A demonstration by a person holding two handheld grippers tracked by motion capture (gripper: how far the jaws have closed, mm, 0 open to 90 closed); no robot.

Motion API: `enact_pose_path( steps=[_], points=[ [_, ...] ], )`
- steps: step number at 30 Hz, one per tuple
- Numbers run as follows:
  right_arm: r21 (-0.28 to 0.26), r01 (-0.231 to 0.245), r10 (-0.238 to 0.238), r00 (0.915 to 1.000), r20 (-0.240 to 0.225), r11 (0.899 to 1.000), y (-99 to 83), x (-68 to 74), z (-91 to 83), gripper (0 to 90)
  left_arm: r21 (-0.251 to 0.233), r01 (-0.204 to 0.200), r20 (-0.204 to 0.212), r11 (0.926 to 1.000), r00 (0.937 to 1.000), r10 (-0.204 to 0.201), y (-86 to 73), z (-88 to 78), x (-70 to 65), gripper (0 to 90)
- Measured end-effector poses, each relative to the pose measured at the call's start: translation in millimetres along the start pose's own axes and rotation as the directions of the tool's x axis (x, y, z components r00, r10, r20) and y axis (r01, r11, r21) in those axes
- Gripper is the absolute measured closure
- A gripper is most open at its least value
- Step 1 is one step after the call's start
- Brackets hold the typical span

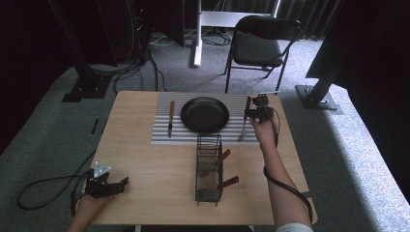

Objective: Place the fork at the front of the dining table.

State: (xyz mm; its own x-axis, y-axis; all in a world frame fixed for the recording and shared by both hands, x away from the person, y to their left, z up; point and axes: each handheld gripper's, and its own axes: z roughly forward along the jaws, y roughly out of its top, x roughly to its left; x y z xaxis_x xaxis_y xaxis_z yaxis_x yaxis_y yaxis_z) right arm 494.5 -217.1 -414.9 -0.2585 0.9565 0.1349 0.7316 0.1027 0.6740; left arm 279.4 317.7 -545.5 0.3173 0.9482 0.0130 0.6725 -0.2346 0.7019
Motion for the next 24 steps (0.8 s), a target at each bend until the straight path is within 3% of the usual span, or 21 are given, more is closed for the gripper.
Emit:
enact_pose_path(
  steps=[7,8,9,10,13,15,24],
  points=[
    [0.044,-0.019,0.017,0.9991,0.039,0.999,19.3,3.1,28.6,81.0,0.0,0.0,0.0,1.0,1.0,0.0,-0.1,0.0,0.0,9.5],
    [0.076,-0.043,0.039,0.9977,0.056,0.996,27.4,1.9,43.8,81.0,0.0,0.001,0.0,1.0,1.0,-0.001,-0.1,0.0,0.0,9.5],
    [0.076,-0.043,0.039,0.9977,0.056,0.996,27.4,1.9,43.8,81.0,0.0,0.001,0.0,1.0,1.0,-0.001,-0.1,0.0,0.0,9.5],
    [0.101,-0.066,0.059,0.9958,0.07,0.993,32.8,-0.9,56.4,81.0,0.0,-0.001,0.0,1.0,1.0,0.001,-0.1,0.0,0.0,9.5],
    [0.111,-0.079,0.071,0.9948,0.073,0.991,34.6,-2.0,60.9,80.9,0.0,0.0,0.0,1.0,1.0,0.0,-0.1,0.0,0.0,9.5],
    [0.146,-0.107,0.095,0.9919,0.085,0.984,39.6,-5.8,81.9,80.9,0.0,0.001,0.0,1.0,1.0,-0.001,0.0,0.0,-0.1,9.5],
    [0.23,-0.166,0.143,0.9834,0.112,0.959,33.6,-8.7,130.8,80.9,0.001,0.001,0.0,1.0,1.0,-0.001,0.0,-0.1,0.0,9.5]
  ],
)
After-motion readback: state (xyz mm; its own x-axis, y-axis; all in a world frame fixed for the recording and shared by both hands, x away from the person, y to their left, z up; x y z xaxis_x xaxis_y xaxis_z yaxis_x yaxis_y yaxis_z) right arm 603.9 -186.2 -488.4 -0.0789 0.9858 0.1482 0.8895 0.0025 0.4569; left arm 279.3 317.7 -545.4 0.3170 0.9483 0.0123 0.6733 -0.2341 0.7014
